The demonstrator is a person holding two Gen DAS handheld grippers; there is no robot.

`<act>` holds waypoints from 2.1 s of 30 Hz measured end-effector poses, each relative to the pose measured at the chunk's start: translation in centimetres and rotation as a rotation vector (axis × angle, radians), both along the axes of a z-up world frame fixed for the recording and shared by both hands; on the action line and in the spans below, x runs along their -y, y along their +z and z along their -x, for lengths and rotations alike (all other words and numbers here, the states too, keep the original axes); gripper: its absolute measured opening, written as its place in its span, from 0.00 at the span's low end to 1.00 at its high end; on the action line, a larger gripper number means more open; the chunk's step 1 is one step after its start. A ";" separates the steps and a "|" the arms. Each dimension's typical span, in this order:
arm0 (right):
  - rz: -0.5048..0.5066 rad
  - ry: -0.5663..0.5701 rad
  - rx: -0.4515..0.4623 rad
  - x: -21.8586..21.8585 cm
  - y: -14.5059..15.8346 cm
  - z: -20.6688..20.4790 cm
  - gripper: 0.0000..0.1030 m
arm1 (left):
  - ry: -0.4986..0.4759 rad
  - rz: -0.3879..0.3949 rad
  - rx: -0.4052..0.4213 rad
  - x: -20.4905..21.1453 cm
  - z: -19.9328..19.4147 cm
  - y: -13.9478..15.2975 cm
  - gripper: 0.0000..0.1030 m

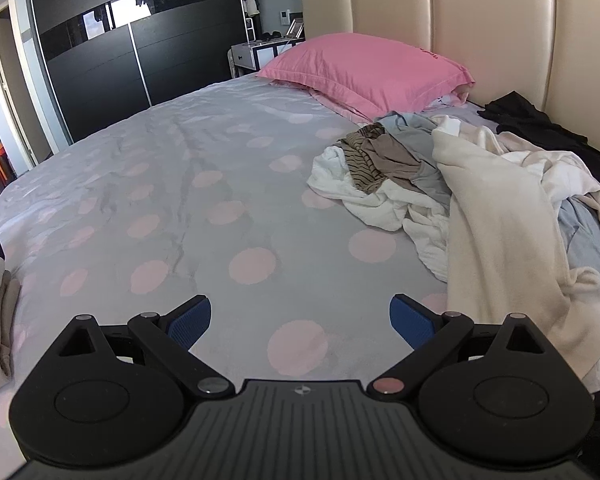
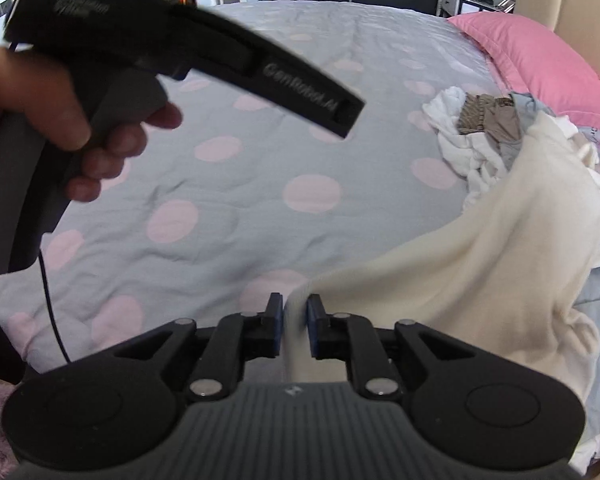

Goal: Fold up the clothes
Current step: 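Pull the cream sweater out of the pile with the right tool while the left tool grasps it too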

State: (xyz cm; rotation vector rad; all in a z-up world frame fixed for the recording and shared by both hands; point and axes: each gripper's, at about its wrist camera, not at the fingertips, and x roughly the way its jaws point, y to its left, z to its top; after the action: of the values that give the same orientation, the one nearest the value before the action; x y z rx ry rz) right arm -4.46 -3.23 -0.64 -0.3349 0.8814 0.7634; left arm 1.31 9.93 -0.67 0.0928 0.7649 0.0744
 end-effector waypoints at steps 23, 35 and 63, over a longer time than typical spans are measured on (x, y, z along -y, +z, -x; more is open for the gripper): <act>0.020 -0.564 -0.017 14.0 -1.8 -19.5 0.56 | -0.186 0.209 -0.140 9.1 -10.7 -7.3 0.85; -0.066 -0.419 -0.009 10.4 -0.7 -19.1 0.05 | -0.170 0.356 -0.183 8.0 -11.5 -7.5 0.04; -0.403 0.207 -0.307 -14.0 4.5 6.6 0.05 | 0.266 0.079 -0.136 -14.9 17.5 2.9 0.03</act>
State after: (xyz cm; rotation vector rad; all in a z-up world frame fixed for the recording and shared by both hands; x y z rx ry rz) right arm -11.01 10.79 3.81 0.0527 0.9625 1.1825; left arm -16.20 24.85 2.26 -0.0798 0.9117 0.2924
